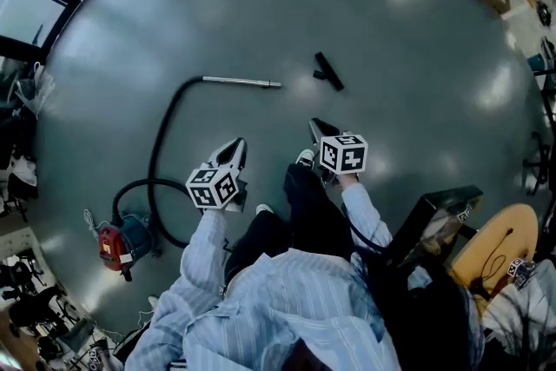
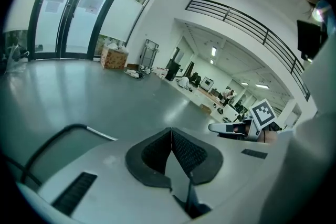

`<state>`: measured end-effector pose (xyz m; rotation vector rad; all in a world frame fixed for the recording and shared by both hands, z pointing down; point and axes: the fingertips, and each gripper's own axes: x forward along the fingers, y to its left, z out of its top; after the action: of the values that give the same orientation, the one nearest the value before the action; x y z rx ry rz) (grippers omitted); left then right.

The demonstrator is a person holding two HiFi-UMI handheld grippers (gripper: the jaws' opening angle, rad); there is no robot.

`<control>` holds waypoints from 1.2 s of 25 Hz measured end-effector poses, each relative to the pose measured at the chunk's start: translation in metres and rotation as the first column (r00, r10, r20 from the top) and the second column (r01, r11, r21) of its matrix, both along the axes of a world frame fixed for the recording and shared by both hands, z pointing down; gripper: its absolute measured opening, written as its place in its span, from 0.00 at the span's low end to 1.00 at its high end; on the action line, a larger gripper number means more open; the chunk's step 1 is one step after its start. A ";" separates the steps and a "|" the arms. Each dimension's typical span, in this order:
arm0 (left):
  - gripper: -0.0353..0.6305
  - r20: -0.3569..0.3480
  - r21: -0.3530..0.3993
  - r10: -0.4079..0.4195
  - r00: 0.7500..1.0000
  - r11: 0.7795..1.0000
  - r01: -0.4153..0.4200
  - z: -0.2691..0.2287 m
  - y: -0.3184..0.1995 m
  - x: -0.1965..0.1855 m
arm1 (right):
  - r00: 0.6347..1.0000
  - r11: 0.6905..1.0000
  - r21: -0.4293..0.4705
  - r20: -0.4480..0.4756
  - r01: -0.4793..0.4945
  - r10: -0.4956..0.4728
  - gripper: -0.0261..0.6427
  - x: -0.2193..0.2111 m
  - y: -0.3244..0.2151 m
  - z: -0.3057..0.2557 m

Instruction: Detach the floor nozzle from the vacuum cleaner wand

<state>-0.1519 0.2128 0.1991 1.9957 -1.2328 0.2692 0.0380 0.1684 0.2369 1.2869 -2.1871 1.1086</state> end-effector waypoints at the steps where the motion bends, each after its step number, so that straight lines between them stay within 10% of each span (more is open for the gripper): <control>1: 0.06 -0.008 0.002 -0.005 1.000 1.000 0.005 -0.003 0.013 -0.007 | 1.000 1.000 0.015 -0.003 0.003 -0.002 0.07 -0.007 0.006 -0.005; 17: 0.06 0.005 0.089 0.068 0.998 0.994 -0.068 -0.026 0.226 -0.094 | 0.997 0.998 0.032 -0.062 0.056 -0.054 0.07 -0.113 0.237 -0.023; 30: 0.06 -0.109 0.110 0.118 0.987 0.988 -0.106 -0.053 0.290 -0.013 | 0.996 0.996 0.089 -0.088 0.030 -0.022 0.07 -0.057 0.311 -0.062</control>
<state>-0.1649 0.5026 0.1460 2.1424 -1.0832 0.1453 -0.0192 0.4795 0.1750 1.3144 -2.2051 0.9359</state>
